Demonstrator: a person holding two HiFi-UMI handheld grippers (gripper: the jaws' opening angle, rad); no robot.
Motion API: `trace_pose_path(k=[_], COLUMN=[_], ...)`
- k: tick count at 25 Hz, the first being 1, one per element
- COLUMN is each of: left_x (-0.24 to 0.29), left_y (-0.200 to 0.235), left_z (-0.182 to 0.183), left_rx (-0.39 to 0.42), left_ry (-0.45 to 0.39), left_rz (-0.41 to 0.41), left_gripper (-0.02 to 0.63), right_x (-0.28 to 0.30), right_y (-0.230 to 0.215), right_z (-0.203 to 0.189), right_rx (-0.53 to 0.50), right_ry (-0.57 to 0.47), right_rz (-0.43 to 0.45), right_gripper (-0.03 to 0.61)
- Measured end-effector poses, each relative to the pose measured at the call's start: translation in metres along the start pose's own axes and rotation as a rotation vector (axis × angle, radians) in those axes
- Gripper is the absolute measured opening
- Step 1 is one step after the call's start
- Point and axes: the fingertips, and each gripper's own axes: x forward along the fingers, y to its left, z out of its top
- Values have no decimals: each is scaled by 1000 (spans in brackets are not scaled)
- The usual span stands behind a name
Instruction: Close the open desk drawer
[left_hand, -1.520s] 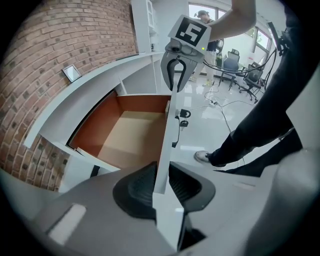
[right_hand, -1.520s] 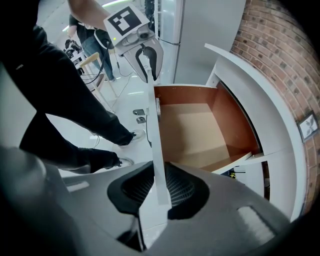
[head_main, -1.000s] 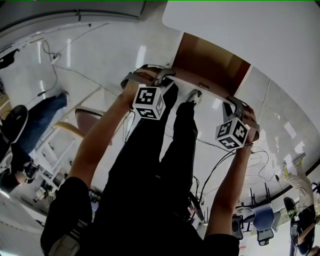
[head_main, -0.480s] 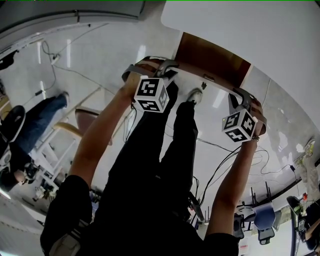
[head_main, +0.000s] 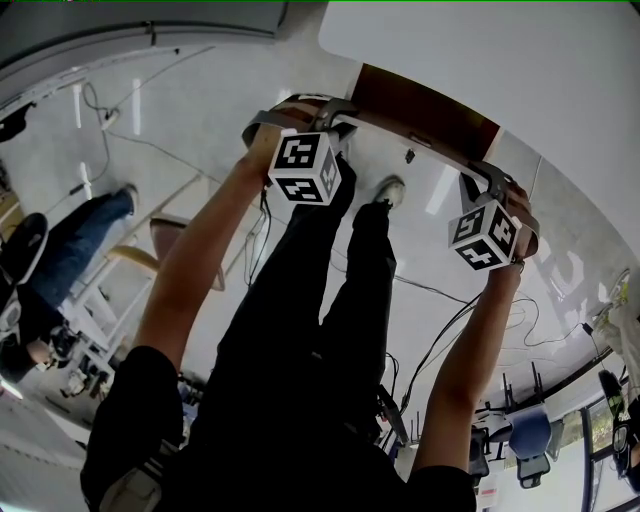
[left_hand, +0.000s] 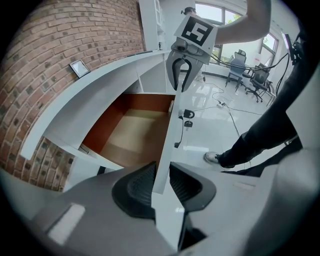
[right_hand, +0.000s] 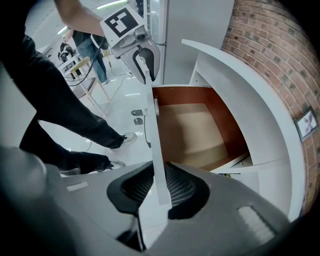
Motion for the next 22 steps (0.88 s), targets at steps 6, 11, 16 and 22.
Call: trace_pose_path(k=[6, 11, 16, 22], left_x=[3, 5, 5, 6], left_y=[17, 28, 39, 54], left_z=[2, 5, 9, 13], left_rx=[17, 24, 11, 1], left_ry=[4, 5, -5, -3], left_rz=[12, 18, 42, 67], left_gripper=[104, 106, 109, 112], right_x=[2, 2, 2, 1], right_y=[-16, -26, -40, -55], right_z=[3, 4, 5, 7], right_rx=[1, 8, 18, 34], right_ry=[-2, -6, -10, -15], right_rz=[-4, -12, -25, -45], right_gripper=[78, 78, 81, 85])
